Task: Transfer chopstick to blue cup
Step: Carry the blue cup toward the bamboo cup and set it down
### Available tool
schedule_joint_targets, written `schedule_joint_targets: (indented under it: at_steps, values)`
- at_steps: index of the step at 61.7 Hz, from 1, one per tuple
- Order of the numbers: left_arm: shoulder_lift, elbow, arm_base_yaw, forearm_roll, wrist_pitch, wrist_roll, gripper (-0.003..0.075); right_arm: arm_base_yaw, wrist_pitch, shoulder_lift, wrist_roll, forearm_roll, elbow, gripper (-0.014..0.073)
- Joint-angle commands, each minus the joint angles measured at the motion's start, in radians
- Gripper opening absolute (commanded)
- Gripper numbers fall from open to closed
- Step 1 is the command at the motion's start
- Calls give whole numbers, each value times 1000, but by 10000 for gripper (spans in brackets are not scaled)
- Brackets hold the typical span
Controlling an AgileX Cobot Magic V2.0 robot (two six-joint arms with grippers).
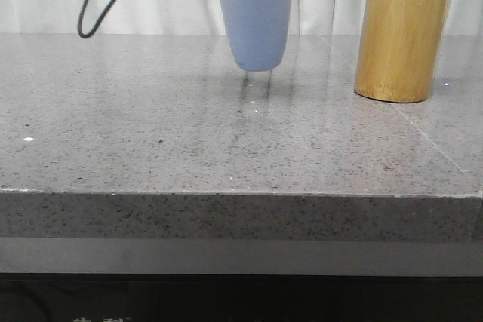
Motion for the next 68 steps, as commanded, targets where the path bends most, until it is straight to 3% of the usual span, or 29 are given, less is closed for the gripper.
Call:
schedule_joint_targets:
  at_steps: [1, 23, 44, 68]
  values:
    - [-40, -35, -10, -21, -43, -5, -19, -5, -66, 7, -8, 5, -27, 540]
    - [-12, -35, -14, -45, -34, -5, -13, -5, -65, 7, -8, 5, -23, 540]
    - [-12, -35, -14, -47, -8, -5, 235, -5, -66, 7, -8, 5, -23, 540]
    - [-79, -45, 9, -93, 12, -6, 239, -5, -90, 7, -7, 8, -23, 540]
